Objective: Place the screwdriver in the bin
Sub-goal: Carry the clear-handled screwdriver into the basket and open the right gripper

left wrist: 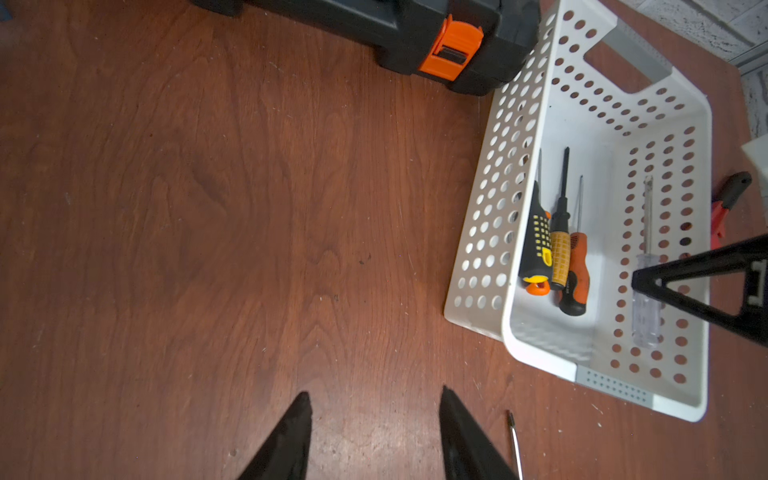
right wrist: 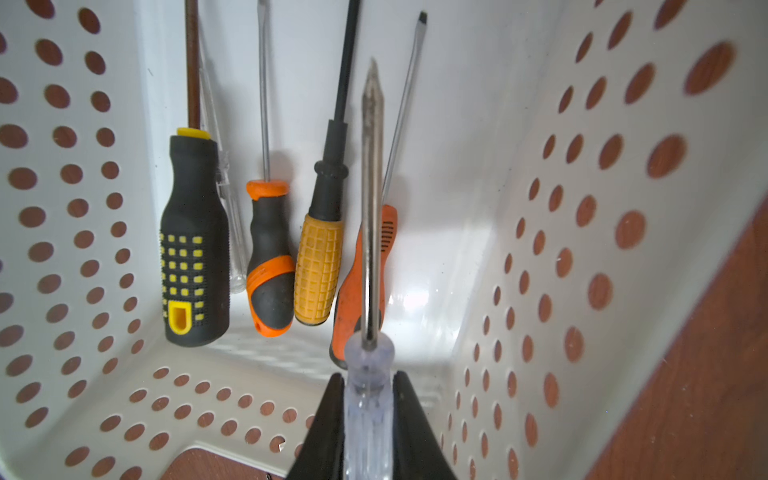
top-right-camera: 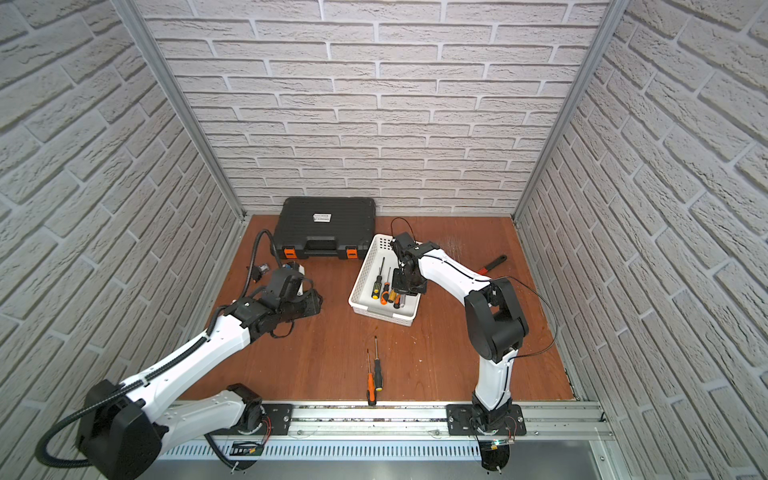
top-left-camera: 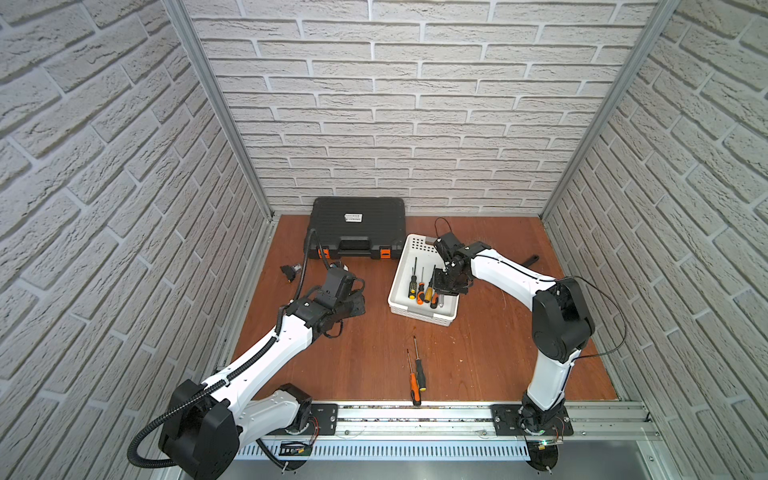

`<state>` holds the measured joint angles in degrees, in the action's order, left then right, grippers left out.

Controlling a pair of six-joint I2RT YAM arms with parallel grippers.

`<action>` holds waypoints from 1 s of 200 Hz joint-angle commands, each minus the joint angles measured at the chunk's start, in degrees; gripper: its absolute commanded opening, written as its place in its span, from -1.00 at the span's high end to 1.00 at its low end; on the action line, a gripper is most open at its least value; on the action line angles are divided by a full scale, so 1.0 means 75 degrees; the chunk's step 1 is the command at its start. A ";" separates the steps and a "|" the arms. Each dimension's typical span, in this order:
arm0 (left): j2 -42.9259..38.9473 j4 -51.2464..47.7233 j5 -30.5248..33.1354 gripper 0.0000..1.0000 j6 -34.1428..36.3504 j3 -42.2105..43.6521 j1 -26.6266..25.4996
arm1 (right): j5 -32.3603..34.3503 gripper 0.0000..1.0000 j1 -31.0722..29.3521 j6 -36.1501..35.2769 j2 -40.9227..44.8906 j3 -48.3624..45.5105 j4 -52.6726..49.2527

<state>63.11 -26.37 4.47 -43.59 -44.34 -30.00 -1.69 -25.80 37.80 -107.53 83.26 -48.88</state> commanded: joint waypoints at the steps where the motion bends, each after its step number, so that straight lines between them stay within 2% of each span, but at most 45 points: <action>1: -0.0227 0.0329 0.0068 -0.02 -0.0026 0.0195 0.0054 | 0.0365 0.84 0.0030 0.0316 -0.0167 0.0150 -0.0122; 38: -0.0335 0.0460 -0.0031 -0.02 -0.0108 0.0378 0.0065 | 0.0588 0.83 0.0030 0.0372 -0.0416 0.0191 -0.0174; 102: -0.0399 0.0462 -0.0072 -0.03 -0.0129 0.0425 0.0073 | 0.0451 0.76 0.0042 0.0269 -0.1176 0.0394 -0.0174; 146: -0.0449 0.0365 -0.0083 -0.06 -0.0109 0.0359 0.0074 | 0.0368 0.37 0.0042 0.0233 -0.1072 0.0320 -0.0083; 171: -0.0388 0.0224 -0.0204 -0.07 -0.0082 0.0258 0.0068 | 0.0480 0.31 0.0036 0.0143 -0.0827 0.0353 -0.0093; 200: -0.0295 0.0186 -0.0549 -0.07 -0.0134 0.0241 0.0063 | 0.0712 0.24 0.0024 0.0008 -0.0041 0.0261 -0.0124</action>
<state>60.66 -25.32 2.57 -44.25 -42.15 -29.89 1.63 -25.71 39.22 -115.09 85.52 -49.56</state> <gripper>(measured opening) 0.534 0.369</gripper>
